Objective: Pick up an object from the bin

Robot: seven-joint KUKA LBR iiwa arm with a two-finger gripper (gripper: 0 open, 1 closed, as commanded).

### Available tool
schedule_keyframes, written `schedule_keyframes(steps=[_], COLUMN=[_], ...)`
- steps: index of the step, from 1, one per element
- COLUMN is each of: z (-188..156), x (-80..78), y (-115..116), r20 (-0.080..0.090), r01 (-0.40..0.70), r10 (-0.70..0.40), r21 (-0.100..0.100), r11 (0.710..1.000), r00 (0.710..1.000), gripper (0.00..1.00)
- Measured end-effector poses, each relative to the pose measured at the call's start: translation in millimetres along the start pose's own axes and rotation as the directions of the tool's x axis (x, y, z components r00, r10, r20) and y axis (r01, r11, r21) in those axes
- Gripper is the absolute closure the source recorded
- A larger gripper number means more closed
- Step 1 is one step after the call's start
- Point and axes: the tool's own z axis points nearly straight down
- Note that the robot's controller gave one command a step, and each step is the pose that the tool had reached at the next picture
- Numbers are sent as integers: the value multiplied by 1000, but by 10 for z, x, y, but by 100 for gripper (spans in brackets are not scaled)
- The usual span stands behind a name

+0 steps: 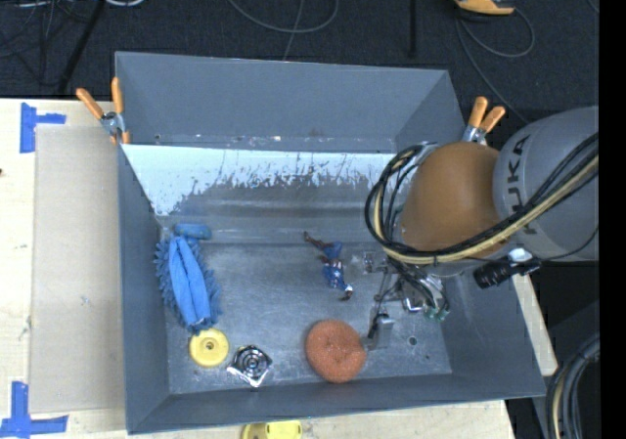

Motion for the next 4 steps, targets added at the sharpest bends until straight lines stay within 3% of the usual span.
schedule_keyframes(steps=[1, 2, 3, 4], z=[342, 418, 440, 438], x=[58, 265, 369, 356], y=[-69, 51, 94, 358], r20=[-11, -5, 1, -1], r01=[-57, -45, 61, -27], r10=[57, 45, -61, 27], r21=[0, 1, 0, 1], r11=[998, 999, 998, 1000], r00=[998, 999, 998, 1000], gripper=[0, 0, 0, 0])
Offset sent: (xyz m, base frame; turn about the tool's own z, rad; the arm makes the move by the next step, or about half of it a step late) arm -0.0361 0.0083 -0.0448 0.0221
